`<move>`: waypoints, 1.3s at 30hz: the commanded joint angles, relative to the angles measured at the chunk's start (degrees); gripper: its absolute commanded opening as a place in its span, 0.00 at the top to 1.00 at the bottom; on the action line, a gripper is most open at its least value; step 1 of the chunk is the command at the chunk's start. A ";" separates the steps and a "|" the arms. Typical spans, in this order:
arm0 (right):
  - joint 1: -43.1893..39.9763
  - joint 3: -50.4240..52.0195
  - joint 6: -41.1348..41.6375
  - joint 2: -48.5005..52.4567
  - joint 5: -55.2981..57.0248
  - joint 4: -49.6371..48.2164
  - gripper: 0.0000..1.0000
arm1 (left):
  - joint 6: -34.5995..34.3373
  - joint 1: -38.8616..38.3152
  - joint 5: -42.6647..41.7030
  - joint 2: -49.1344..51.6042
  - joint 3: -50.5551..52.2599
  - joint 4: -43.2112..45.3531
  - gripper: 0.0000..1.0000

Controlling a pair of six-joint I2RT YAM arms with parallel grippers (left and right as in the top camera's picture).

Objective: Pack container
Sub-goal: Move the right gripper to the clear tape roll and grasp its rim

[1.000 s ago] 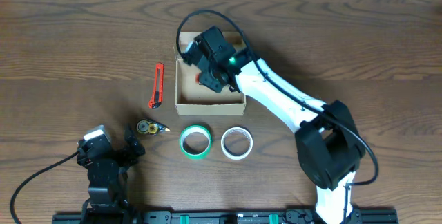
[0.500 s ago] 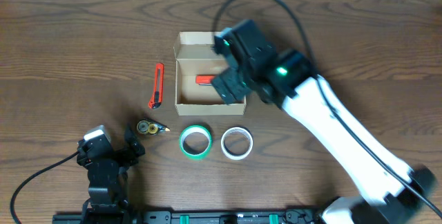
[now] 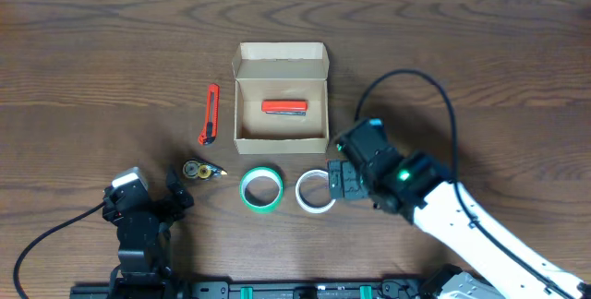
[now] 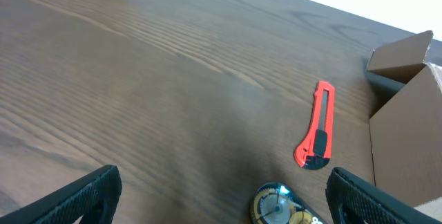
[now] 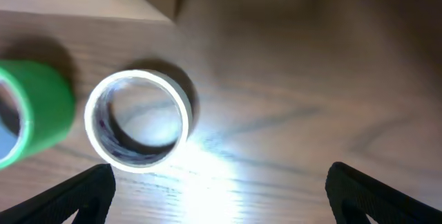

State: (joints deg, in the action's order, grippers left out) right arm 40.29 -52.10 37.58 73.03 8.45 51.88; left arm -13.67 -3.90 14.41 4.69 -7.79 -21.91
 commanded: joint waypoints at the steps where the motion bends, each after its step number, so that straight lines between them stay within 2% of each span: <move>1: 1.49 3.72 12.87 0.85 0.35 -2.84 0.02 | 0.37 0.00 1.01 -0.46 1.27 -0.11 0.05; 6: 1.75 5.81 19.76 5.49 0.20 -6.82 0.01 | 0.37 0.00 1.01 -0.46 1.27 -0.11 0.04; 13: 1.77 5.81 20.06 13.57 -4.04 -10.58 0.01 | 0.37 0.00 1.01 -0.46 1.27 -0.11 0.04; 17: 1.75 5.81 20.06 16.79 -4.42 -12.26 0.06 | 0.39 -0.02 1.01 -0.46 1.27 -0.11 0.04; 21: 1.79 5.81 20.06 18.36 -4.44 -12.85 0.16 | 0.39 0.00 1.01 -0.46 1.27 -0.11 0.04; 27: 1.79 5.81 20.06 19.56 -4.42 -13.14 0.46 | 0.37 -0.02 1.01 -0.46 1.27 -0.11 0.04; 37: 1.81 5.84 20.04 20.96 -4.39 -14.69 0.59 | 0.37 0.00 1.01 -0.46 1.27 -0.11 0.04; 39: 1.81 5.84 20.04 21.55 -4.39 -14.93 0.67 | 0.39 -0.02 1.01 -0.46 1.27 -0.11 0.05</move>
State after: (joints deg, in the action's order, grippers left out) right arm 41.65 -46.74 57.12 93.10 3.40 37.17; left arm -13.67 -3.90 14.41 4.69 -7.79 -21.96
